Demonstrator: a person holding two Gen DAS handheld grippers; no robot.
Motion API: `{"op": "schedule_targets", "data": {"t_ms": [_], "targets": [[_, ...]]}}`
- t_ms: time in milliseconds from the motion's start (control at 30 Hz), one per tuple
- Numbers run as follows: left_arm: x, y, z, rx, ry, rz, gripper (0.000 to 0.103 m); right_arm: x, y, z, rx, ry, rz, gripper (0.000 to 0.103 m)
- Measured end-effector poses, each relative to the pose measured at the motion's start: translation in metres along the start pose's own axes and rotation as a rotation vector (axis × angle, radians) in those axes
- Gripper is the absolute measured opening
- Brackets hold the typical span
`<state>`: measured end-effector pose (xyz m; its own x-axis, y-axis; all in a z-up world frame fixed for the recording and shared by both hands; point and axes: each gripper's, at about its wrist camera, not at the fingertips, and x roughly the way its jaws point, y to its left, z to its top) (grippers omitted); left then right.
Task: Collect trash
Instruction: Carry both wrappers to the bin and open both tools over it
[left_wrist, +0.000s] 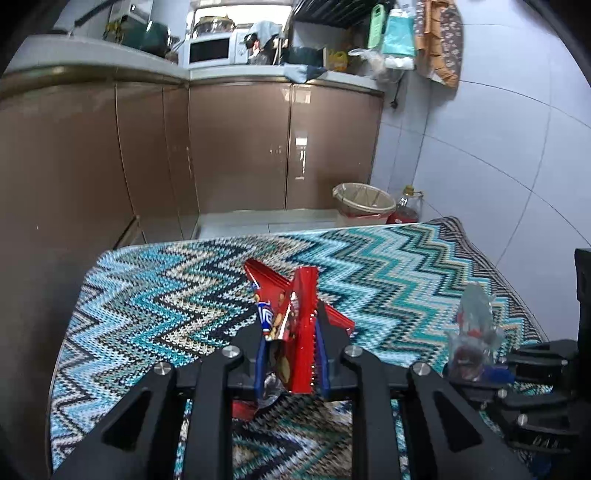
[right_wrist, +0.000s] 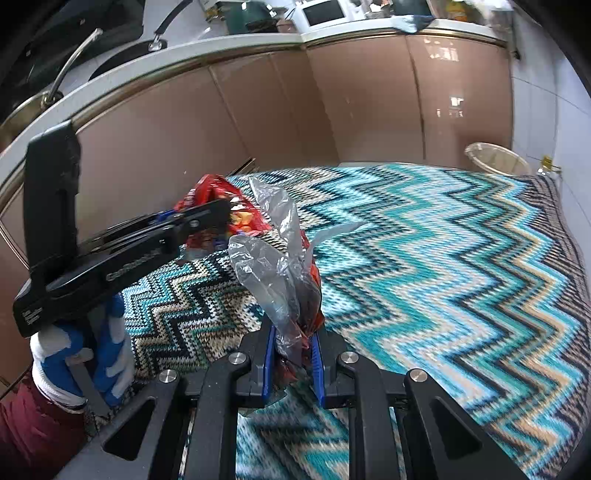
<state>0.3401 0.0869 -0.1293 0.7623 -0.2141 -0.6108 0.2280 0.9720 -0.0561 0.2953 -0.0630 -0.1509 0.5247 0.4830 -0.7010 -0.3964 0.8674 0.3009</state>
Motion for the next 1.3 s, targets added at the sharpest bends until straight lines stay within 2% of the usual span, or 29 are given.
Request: {"op": "schedule_targets", "data": {"t_ms": [333,700,1300], "targets": [[-0.062,-0.039,-0.004,0.07,-0.061,0.029,0.02,-0.057,-0.004,-0.018,0.045,-0.059,-0.04,0.016],[-0.132,-0.073,-0.028,0.115,-0.111,0.073,0.02,-0.12,-0.006,-0.035,0.052,-0.134,-0.08,0.016],[-0.198,-0.12,-0.049,0.175,-0.132,0.144,0.02,-0.18,-0.008,-0.073,0.071,-0.213,-0.06,0.016]]}}
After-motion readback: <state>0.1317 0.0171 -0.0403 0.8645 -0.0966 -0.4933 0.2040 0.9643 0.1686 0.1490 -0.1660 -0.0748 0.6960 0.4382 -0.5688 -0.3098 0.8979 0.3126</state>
